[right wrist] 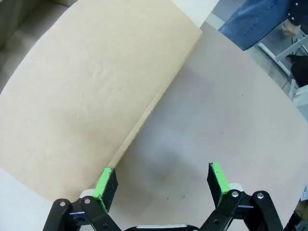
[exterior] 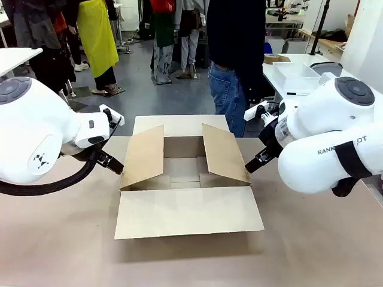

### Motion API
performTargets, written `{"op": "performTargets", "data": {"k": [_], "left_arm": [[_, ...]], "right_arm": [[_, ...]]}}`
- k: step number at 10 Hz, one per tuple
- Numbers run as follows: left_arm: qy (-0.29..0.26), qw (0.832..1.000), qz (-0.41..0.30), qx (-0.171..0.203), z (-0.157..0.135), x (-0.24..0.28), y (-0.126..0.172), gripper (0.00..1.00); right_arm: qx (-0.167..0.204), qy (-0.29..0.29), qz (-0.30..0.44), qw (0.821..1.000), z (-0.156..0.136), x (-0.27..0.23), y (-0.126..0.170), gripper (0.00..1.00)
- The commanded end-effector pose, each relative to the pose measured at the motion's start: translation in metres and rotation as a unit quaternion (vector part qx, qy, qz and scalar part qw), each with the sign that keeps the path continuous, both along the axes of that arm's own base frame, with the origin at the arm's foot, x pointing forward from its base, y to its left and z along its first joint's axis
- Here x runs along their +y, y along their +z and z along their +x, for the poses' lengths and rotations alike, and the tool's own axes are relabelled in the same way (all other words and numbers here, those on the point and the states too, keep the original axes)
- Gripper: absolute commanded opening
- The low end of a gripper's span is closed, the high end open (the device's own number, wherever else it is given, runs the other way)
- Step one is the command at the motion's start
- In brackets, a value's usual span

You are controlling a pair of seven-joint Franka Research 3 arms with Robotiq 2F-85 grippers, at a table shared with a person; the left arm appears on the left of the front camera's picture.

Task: Pack the gift set into the box.
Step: Place both hands on the side flaps of the Package Box and spread them outward.

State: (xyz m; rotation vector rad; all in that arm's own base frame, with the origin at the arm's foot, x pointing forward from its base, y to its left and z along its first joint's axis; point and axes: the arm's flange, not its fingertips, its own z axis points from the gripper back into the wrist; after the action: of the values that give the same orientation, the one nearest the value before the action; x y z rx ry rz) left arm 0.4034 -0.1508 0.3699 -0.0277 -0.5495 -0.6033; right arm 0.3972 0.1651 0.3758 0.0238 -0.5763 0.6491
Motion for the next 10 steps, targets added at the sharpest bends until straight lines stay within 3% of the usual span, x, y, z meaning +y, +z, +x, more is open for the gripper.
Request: {"op": "performTargets", "data": {"k": [1, 10], "left_arm": [[0.000, 1.000, 0.000, 0.000, 0.0000, -0.0001, 0.0002, 1.00], [0.000, 1.000, 0.000, 0.000, 0.0000, -0.0001, 0.0002, 1.00]], "right_arm": [[0.000, 0.000, 0.000, 1.000, 0.0000, 0.0000, 0.0000, 1.00], [0.000, 0.000, 0.000, 1.000, 0.0000, 0.0000, 0.0000, 1.00]]}}
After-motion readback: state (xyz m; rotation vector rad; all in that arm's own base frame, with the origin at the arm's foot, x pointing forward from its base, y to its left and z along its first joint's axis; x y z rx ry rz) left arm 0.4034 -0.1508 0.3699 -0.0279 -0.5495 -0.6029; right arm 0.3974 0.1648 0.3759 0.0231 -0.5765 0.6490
